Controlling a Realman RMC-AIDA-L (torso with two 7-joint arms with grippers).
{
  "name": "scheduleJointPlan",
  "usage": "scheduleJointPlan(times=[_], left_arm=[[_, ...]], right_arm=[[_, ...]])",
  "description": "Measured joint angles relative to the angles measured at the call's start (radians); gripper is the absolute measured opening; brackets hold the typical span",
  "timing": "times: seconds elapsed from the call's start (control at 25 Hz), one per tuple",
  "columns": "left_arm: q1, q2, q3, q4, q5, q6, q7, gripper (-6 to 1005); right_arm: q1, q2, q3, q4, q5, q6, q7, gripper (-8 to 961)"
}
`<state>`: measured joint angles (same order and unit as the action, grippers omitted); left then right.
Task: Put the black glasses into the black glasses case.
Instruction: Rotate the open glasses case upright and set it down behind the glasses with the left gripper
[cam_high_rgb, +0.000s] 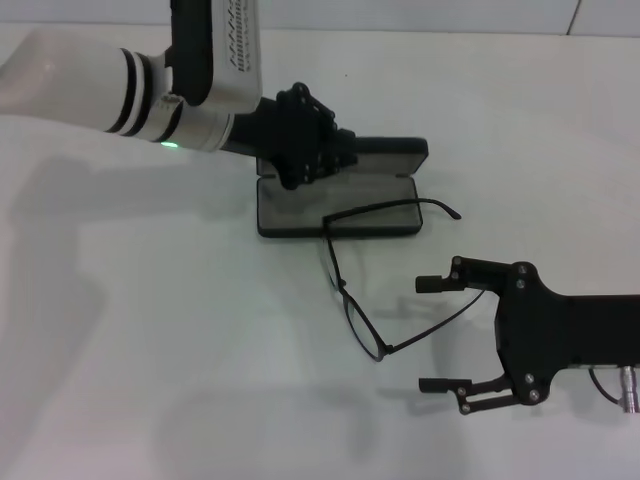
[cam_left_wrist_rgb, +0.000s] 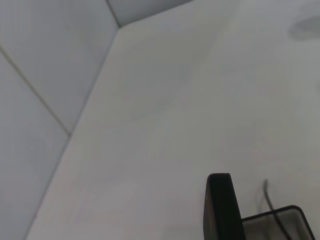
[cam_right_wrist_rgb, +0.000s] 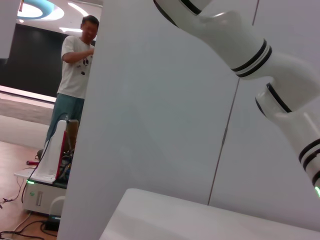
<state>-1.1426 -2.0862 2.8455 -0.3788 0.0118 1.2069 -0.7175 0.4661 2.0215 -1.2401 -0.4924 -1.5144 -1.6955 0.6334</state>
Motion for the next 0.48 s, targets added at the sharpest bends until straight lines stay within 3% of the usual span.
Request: scheduleJointPlan(times=[0.48], left_arm=[[-0.016,0.002,0.0,0.019,0.052,0.033,-0.096,352]], right_arm=[[-0.023,0.002,0.004,0.0,0.002,-0.015,0.004,826]])
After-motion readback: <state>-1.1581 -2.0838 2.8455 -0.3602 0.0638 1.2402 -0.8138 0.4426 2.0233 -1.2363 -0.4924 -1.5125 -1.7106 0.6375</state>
